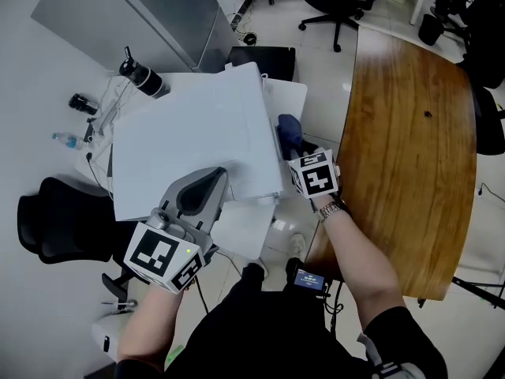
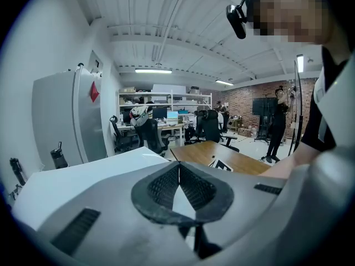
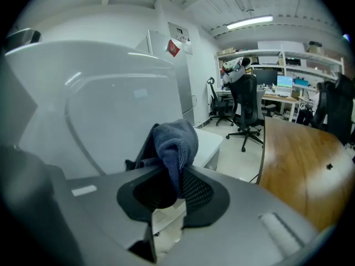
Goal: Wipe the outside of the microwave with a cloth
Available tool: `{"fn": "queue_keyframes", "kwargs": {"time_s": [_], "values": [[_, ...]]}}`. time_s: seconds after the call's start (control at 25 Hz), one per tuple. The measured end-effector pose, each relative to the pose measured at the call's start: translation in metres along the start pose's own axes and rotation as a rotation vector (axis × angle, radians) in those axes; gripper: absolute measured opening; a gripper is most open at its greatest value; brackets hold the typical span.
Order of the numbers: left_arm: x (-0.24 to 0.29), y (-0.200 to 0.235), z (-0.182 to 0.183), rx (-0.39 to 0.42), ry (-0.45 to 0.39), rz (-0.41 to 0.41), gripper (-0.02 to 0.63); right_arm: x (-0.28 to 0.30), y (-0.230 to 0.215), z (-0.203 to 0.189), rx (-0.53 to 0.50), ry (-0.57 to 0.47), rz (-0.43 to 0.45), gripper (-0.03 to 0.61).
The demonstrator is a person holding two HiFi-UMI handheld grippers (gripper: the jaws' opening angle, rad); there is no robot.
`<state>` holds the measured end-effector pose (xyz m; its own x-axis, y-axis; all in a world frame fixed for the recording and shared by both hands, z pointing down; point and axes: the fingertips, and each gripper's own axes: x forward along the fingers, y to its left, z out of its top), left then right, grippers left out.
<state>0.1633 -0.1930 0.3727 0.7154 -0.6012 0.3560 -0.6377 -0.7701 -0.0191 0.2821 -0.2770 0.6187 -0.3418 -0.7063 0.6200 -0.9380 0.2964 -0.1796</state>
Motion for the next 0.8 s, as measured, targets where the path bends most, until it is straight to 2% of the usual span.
{"fn": "queue_keyframes", "kwargs": {"time_s": [0.56,0.8], "values": [[-0.011,-0.008,-0.006,-0.005,0.005,0.006,0.006,0.01,-0.009,-0.035,0.013,0.094,-0.027,0.069],[-0.017,-0.01,-0.008,-0.013,-0.002,0.007,0.006,-0.006,-0.013,-0.029,0.023,0.068,-0.045,0.069]]}}
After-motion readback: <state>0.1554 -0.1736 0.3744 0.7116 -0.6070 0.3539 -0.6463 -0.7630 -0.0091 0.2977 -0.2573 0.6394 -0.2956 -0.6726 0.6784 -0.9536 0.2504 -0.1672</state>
